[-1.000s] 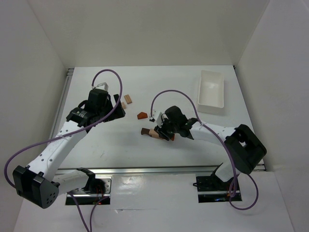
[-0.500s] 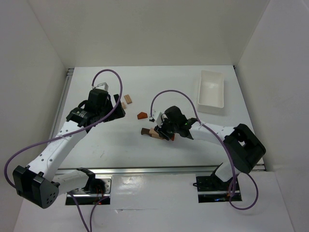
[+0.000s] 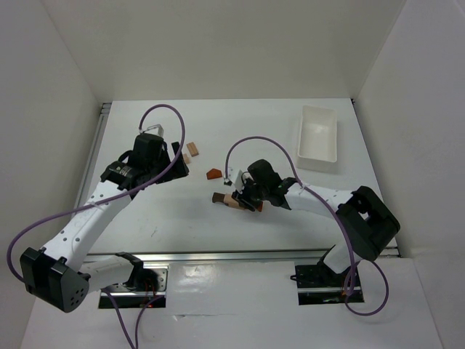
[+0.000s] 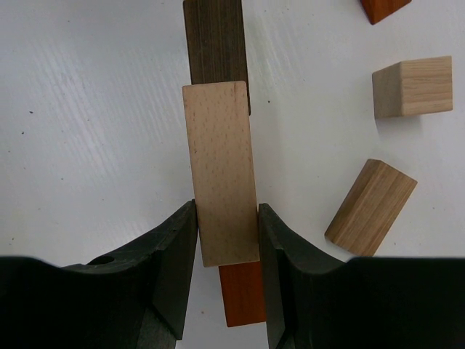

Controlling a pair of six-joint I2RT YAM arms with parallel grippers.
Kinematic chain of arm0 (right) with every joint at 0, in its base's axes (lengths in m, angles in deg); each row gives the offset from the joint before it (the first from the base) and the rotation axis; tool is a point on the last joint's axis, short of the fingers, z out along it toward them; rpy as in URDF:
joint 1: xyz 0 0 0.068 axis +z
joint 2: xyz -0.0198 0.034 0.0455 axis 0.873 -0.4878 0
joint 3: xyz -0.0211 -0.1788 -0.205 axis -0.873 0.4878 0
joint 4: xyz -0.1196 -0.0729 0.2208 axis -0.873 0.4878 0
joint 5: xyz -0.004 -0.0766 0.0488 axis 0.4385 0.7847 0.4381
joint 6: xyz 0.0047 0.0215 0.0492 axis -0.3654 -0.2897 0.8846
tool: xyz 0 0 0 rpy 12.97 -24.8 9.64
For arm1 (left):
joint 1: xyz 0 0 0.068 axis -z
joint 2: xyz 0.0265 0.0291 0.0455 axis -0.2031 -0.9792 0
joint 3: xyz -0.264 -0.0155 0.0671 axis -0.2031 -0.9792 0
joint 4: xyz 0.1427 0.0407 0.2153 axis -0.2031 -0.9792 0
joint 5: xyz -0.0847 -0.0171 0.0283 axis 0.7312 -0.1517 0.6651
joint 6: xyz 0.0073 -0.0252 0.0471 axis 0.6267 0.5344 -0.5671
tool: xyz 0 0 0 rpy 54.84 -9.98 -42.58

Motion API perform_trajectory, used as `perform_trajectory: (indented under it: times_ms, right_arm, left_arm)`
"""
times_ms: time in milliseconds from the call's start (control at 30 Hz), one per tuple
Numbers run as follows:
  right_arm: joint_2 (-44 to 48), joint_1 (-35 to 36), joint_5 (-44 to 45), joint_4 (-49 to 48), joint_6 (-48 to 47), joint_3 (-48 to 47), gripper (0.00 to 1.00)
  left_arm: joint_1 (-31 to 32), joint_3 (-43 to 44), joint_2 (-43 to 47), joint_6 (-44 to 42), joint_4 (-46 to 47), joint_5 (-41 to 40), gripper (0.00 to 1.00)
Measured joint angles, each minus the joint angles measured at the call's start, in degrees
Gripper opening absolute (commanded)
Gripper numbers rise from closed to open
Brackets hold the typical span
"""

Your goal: Build the wood block tower

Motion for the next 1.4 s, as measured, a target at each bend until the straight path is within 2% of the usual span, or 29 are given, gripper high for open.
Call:
perform_trajectory:
  times_ms: [1400]
  right_arm:
    - [-1.0,-1.0,-2.4,0.3,-1.8,-0.9,0.44]
  left_arm:
    - [0.0,0.0,-0.6,-0.2,0.0,0.0,1.0]
